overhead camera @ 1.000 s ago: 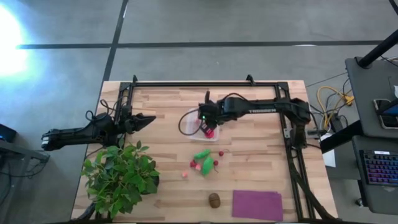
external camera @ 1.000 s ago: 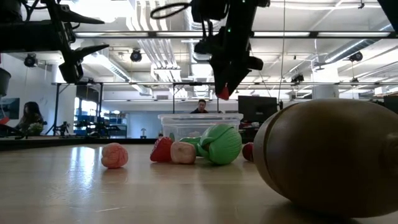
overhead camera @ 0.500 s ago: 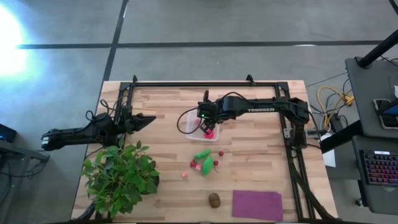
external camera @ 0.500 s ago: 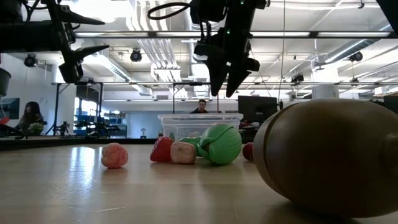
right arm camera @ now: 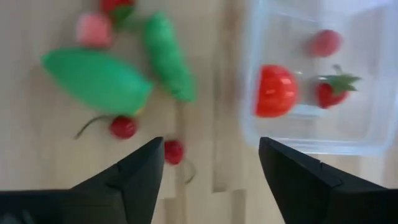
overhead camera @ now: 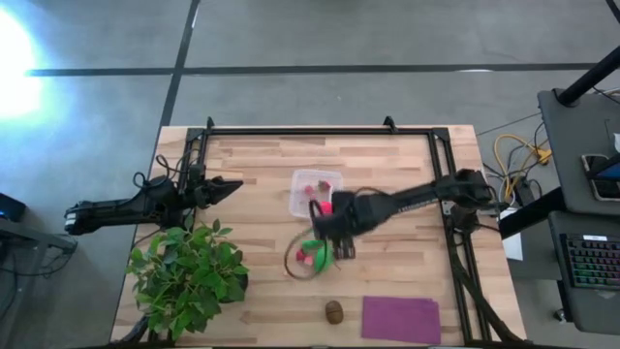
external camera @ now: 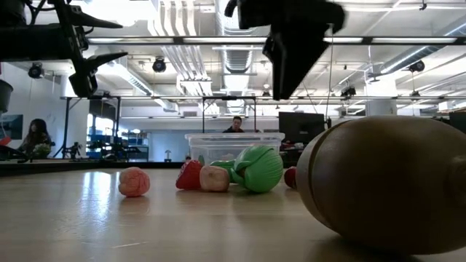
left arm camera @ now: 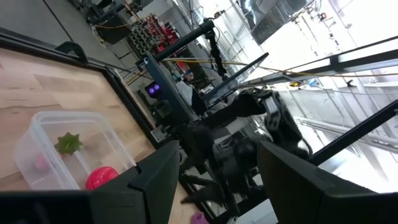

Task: Pick and placing Produce into tupperware
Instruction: Put the right red cherry into the transparent bin

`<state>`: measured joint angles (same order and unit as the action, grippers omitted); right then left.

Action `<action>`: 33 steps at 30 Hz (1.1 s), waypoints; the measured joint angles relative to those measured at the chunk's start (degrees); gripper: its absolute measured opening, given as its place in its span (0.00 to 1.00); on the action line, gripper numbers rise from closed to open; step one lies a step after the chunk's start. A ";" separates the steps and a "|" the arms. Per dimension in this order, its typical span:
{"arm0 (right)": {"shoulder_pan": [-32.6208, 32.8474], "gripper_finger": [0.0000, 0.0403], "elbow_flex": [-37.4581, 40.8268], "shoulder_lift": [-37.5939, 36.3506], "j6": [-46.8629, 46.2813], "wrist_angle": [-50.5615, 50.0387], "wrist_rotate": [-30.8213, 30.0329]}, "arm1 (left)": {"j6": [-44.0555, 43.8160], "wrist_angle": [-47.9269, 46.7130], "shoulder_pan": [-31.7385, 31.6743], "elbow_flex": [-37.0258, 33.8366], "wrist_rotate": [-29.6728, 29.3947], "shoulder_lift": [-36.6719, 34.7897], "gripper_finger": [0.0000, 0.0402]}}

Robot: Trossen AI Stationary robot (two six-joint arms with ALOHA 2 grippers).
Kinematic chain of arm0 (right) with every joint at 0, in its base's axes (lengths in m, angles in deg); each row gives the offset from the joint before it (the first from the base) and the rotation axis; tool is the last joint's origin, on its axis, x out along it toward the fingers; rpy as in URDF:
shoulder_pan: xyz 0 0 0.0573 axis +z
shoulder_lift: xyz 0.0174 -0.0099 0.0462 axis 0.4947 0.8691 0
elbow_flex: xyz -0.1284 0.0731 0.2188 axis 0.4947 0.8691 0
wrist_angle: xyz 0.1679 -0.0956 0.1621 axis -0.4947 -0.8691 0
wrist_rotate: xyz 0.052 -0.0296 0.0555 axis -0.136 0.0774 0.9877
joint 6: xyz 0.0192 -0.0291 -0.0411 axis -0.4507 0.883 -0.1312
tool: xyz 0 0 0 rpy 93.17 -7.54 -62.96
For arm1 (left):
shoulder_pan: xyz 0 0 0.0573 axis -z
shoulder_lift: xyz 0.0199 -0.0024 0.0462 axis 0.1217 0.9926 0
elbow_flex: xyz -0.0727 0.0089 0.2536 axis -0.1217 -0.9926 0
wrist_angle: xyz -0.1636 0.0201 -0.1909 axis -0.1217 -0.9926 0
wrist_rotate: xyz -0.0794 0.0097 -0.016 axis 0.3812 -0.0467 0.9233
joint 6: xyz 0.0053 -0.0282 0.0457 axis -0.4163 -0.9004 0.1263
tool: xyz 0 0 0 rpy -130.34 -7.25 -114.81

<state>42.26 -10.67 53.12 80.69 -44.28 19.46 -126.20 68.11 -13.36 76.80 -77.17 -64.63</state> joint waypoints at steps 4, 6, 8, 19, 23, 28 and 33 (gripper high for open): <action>3.87 0.58 2.18 -0.06 -2.79 0.11 -0.01 | 0.00 -0.02 0.00 0.00 -0.02 0.04 0.50; 5.34 0.57 3.14 -0.14 -4.68 0.27 -0.24 | 0.00 -0.04 0.01 0.00 -0.01 0.09 0.50; 6.25 0.56 4.40 -0.28 -6.54 0.29 -0.53 | 0.00 -0.02 0.00 0.00 -0.01 0.08 0.50; 4.89 0.55 11.95 -4.72 -12.49 0.43 -2.58 | 0.00 -0.04 0.01 0.00 0.00 0.07 0.50; 3.40 0.55 17.34 -8.37 -6.90 5.40 -1.26 | 0.00 -0.05 0.02 0.00 -0.02 0.02 0.50; 1.93 0.55 24.64 -13.27 -1.04 13.72 1.87 | 0.00 -0.02 0.01 0.00 -0.03 0.00 0.50; 1.78 0.55 30.50 -15.22 5.77 20.11 3.46 | 0.00 -0.03 0.02 0.00 0.00 0.00 0.50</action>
<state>44.04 19.83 37.89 86.46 -24.17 22.92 -126.20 68.08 -13.35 76.80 -77.18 -64.63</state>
